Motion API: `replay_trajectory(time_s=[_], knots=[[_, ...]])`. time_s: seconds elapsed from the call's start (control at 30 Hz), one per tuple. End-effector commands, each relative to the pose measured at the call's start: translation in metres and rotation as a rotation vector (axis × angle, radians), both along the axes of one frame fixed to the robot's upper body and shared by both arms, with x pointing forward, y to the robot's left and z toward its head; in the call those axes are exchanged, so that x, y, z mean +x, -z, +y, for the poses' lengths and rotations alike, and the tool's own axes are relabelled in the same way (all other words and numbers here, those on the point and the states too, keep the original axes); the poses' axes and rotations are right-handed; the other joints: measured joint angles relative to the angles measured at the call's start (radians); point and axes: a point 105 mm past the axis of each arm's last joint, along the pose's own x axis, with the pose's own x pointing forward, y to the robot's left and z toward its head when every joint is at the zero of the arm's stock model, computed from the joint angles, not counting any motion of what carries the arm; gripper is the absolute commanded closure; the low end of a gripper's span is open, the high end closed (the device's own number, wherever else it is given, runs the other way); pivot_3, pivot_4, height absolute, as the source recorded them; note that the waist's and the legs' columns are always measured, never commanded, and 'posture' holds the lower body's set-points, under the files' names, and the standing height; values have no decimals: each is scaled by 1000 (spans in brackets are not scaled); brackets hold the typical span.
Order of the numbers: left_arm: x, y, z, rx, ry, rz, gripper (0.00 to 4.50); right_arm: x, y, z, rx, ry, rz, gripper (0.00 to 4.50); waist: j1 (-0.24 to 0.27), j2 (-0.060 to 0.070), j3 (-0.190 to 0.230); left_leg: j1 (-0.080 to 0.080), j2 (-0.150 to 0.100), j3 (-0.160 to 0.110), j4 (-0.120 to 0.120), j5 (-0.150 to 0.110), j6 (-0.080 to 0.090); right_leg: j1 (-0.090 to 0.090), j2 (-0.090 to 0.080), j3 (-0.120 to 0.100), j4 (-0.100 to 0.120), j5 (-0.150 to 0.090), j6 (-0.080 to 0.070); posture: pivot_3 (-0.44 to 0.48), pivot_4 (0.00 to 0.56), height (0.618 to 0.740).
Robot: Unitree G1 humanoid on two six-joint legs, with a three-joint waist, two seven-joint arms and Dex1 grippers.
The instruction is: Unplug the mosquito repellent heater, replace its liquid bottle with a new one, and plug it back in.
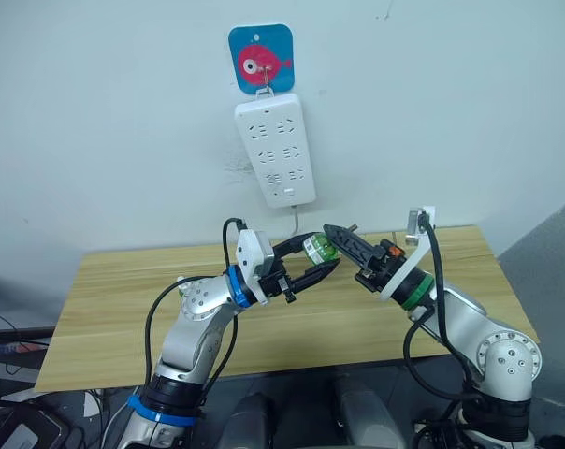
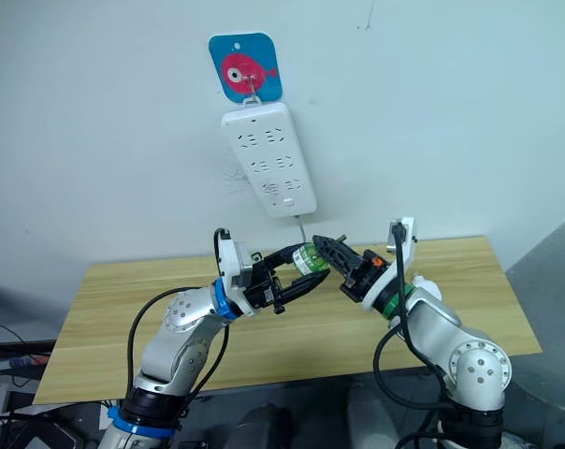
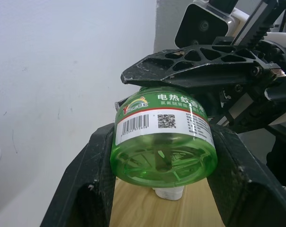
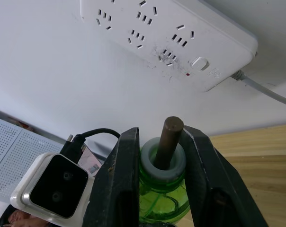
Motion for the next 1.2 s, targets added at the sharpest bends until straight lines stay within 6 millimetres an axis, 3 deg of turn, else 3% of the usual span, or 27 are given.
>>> replay_trajectory(time_s=[0.03,0.07,0.17,0.27,0.33,0.47,0.57,0.83,1.1,1.2], knots=[[-7,-1,-5,7,34,4,2240,-13,-14,11,47,-84,-48,3648,0,0,0,0,0,0,0,0,0,0,0,0,0,0,0,-187,175,740],[-7,1,-4,26,32,-5,1680,-13,-13,12,44,-86,-48,3648,0,0,0,0,0,0,0,0,0,0,0,0,0,0,0,-185,174,740],[-6,5,2,88,26,1,862,-11,-11,8,23,-62,-49,3648,0,0,0,0,0,0,0,0,0,0,0,0,0,0,0,-182,175,740],[-3,23,15,208,0,70,6,-1,-6,-7,-71,30,-84,3648,1,0,0,0,0,0,0,0,0,0,0,0,0,0,0,-179,177,740],[-8,29,22,289,30,54,0,12,1,-22,-196,133,-126,3648,1,0,0,0,0,0,0,0,0,0,1,0,0,0,0,-173,183,740],[-4,26,27,347,13,80,0,47,33,-59,-629,380,-254,3648,8,0,0,0,-1,2,0,0,0,0,0,0,-1,0,0,-156,193,740],[-7,23,23,367,31,94,0,68,60,-79,-782,502,-284,3648,9,0,0,0,0,2,0,0,0,0,1,0,-1,0,0,-154,197,740],[-17,15,12,405,53,121,0,114,119,-100,-909,596,-256,3648,9,0,2,2,0,4,-1,0,0,-1,0,2,0,0,0,-99,217,740],[-22,21,18,443,16,108,0,126,138,-107,-895,617,-231,3648,31,0,2,2,0,1,-2,0,0,-1,-2,0,1,1,-1,-54,221,740],[-24,24,19,438,6,120,0,126,139,-108,-882,620,-227,2589,36,0,2,2,0,1,-2,0,0,-1,-3,0,1,1,-1,-56,220,740]])
